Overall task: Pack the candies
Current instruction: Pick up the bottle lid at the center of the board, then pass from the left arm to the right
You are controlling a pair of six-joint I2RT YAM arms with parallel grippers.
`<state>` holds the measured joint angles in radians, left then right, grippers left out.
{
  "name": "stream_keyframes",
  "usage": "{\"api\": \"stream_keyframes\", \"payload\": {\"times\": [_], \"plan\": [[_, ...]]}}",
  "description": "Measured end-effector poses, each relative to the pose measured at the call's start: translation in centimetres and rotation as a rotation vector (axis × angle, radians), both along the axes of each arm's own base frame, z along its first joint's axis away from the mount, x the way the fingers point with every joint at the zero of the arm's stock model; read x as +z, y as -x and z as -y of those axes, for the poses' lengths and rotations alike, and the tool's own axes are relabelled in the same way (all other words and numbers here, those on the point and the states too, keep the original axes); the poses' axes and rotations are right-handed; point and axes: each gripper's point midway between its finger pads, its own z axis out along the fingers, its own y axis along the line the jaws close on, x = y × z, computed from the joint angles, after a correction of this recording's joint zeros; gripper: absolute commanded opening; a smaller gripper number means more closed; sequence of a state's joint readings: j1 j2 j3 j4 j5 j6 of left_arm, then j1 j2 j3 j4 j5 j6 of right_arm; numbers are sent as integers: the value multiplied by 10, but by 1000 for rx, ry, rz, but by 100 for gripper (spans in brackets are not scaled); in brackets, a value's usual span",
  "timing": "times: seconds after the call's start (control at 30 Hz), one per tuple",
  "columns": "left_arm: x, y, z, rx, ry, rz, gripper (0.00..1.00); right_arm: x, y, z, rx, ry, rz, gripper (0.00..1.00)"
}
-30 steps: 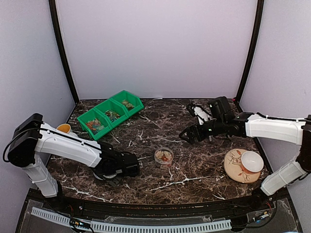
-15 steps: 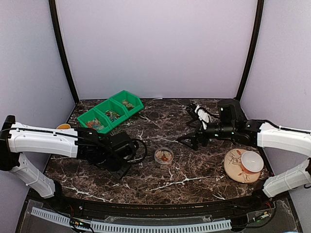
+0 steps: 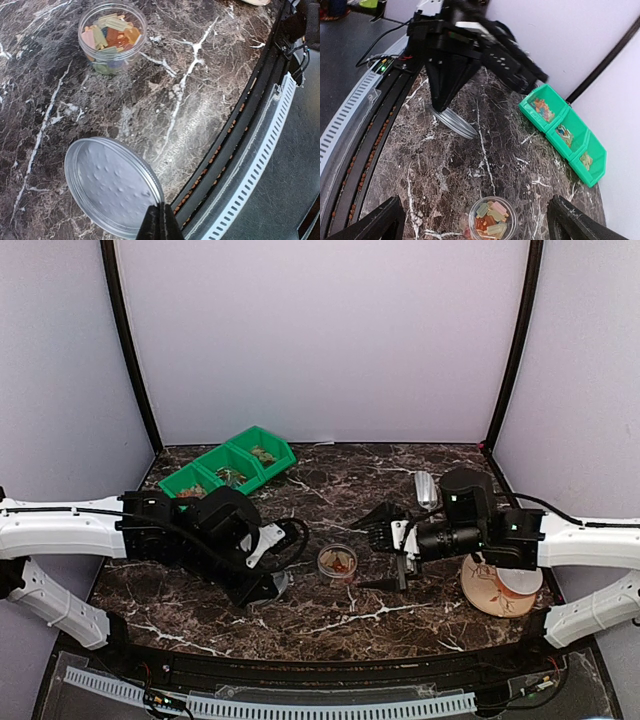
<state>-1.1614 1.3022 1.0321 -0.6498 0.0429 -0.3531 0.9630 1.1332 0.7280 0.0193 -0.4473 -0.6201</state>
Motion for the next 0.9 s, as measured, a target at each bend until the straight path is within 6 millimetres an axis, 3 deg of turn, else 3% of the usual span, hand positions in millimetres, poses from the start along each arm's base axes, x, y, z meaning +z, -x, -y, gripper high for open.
{"api": "stream_keyframes", "payload": {"times": [0.3, 0.73, 0.9], "plan": [[25, 20, 22, -113, 155, -56, 0, -23, 34, -27, 150, 99, 176, 93], [36, 43, 37, -226, 264, -144, 0, -30, 41, -56, 181, 162, 315, 69], [37, 49, 38, -251, 275, -166, 0, -33, 47, -63, 221, 182, 318, 52]]}}
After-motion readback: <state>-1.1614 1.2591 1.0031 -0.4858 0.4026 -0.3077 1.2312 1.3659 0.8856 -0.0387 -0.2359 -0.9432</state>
